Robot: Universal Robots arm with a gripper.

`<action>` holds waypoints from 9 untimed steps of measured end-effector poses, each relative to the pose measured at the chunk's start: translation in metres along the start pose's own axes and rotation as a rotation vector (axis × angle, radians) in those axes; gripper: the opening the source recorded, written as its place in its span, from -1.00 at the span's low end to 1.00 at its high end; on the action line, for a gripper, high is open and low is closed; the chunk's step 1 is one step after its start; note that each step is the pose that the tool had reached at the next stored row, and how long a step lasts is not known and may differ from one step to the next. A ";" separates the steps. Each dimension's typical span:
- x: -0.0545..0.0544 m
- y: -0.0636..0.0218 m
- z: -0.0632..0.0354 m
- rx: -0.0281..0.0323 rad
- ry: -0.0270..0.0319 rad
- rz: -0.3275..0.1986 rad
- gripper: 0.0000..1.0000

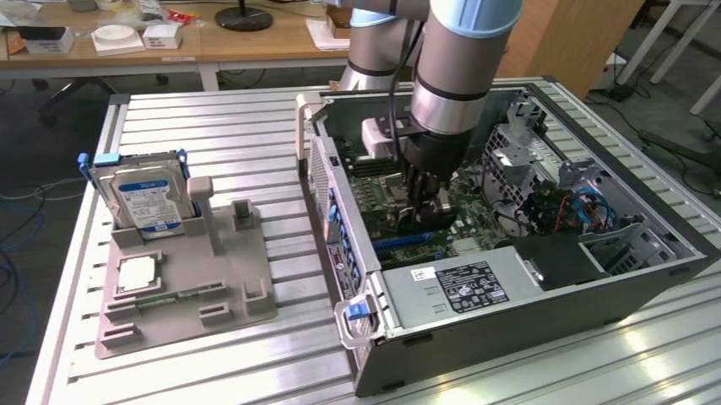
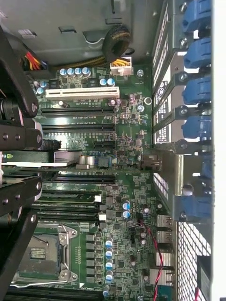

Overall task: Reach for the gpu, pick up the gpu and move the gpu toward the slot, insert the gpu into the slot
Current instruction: 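Insert the gpu into the slot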

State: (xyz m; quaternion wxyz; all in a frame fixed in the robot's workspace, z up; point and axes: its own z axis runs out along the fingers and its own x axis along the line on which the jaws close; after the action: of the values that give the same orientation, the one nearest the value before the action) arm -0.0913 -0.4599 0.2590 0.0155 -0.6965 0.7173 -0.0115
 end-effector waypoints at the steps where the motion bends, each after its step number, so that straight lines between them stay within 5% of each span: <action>1: 0.000 0.0004 0.0006 0.0000 0.0000 0.000 -0.47; 9: 0.000 0.0021 0.0059 0.0000 -0.0001 -0.001 -0.47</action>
State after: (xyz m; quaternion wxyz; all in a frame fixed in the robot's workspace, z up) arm -0.0932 -0.4599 0.2530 0.0156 -0.6969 0.7169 -0.0115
